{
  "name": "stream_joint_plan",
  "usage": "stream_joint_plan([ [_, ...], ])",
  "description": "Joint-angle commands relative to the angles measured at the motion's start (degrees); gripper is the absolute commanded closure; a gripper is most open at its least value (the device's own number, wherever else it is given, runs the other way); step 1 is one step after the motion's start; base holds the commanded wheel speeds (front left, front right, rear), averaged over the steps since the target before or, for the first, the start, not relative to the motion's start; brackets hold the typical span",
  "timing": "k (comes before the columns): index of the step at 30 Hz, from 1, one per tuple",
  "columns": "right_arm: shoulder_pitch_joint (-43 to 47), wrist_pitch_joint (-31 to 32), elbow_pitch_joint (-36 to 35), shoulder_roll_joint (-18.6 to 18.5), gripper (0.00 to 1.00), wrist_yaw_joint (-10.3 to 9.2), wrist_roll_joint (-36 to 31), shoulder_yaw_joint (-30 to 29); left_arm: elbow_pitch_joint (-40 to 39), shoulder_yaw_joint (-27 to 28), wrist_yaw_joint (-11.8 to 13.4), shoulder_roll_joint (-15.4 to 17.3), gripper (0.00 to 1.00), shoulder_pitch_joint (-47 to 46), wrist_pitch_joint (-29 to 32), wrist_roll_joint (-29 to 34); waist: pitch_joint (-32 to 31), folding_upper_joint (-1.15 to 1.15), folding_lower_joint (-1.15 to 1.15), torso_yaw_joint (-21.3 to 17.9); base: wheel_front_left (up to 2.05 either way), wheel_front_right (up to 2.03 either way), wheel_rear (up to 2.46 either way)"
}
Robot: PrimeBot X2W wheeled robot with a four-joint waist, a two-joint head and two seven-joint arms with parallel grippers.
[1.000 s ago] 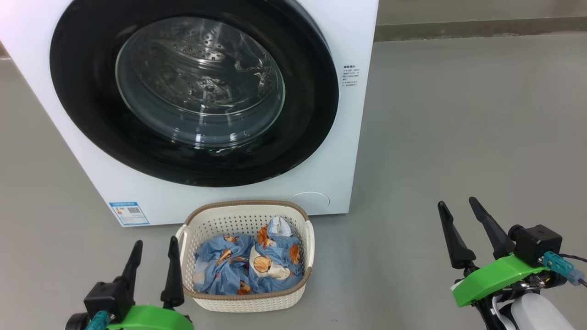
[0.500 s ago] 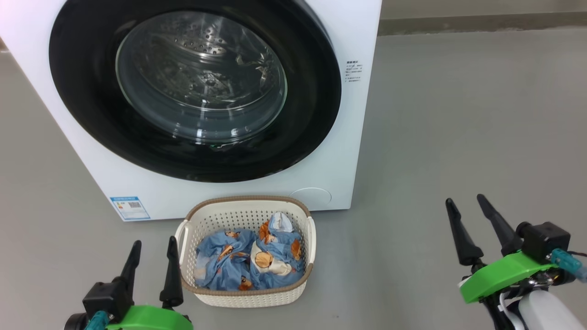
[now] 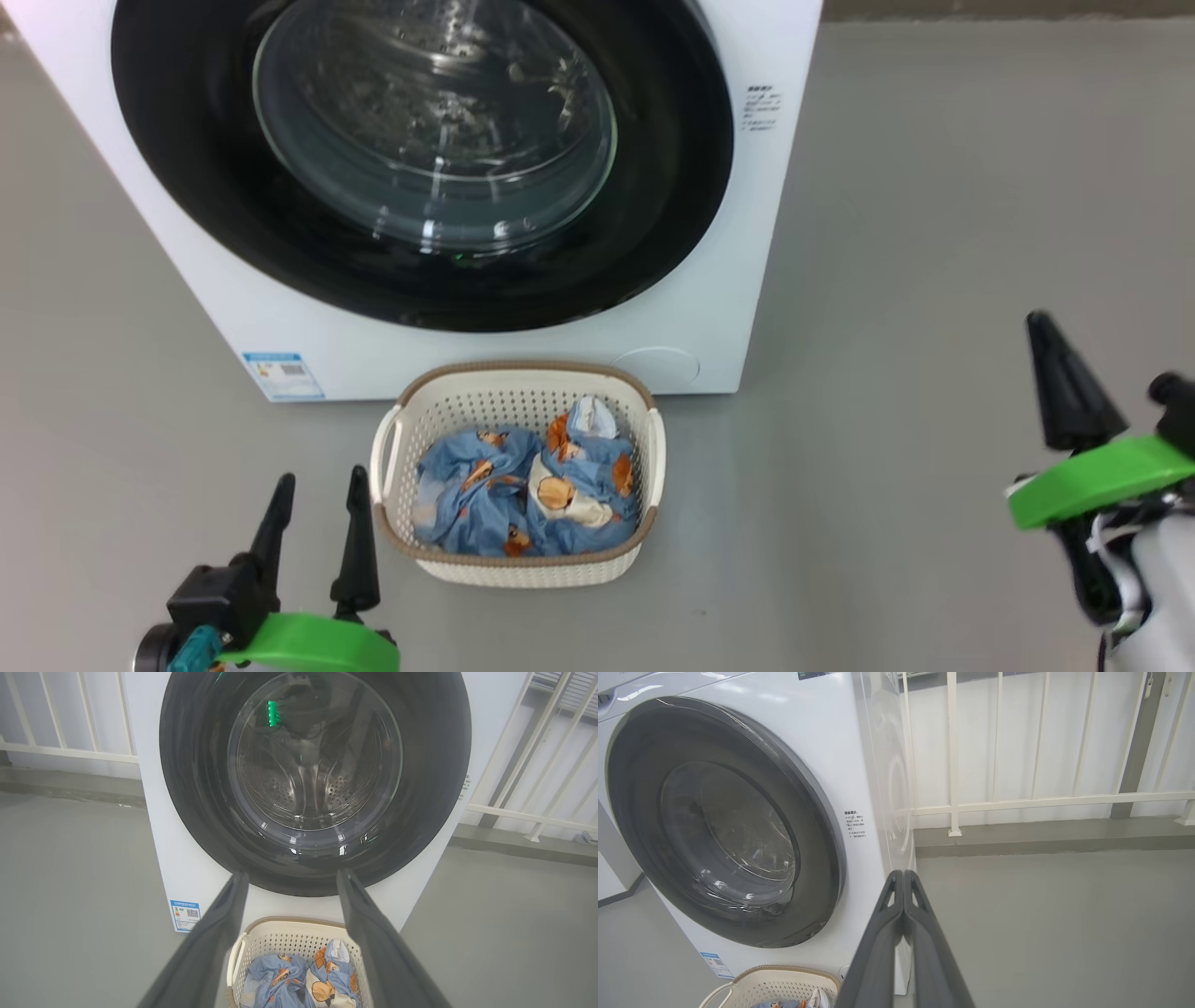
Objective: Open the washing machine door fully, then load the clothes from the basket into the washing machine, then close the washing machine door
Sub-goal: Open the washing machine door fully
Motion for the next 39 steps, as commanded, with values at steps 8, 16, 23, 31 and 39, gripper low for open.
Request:
stream_joint_plan([
  [8,-7.3,-0.7,-0.4,-4.9,1.00,0.32,3.7,1.8,-4.3,0.6,0.7,0.7,0.00,-4.1,-0.8,1.1,4.9,0.00,0.00,3.0,0.00,0.00,0.00],
  [16,-13.8,-0.4,2.3,-7.7,1.00,0.32,17.9,5.1,-6.0,-1.4,1.4,0.7,0.00,-5.6,-0.8,0.1,8.8,0.00,0.00,5.4,0.00,0.00,0.00],
  [23,-20.2,3.6,2.7,-11.8,1.00,0.32,34.0,9.2,-7.4,-3.0,2.0,0.7,0.00,-7.1,-0.8,-0.7,12.1,0.00,0.00,7.2,0.00,0.00,0.00],
  [31,-26.5,9.8,1.3,-15.5,1.00,0.32,48.2,11.3,-8.5,-5.1,2.8,0.7,0.00,-8.7,-0.8,-1.2,15.2,0.00,0.00,8.6,0.00,0.00,0.00],
  [39,-32.4,20.1,1.2,-16.8,1.00,0.32,63.6,7.6,-10.1,-6.9,3.5,0.7,0.00,-10.3,-0.8,-1.7,18.7,0.00,0.00,10.4,0.00,0.00,0.00],
])
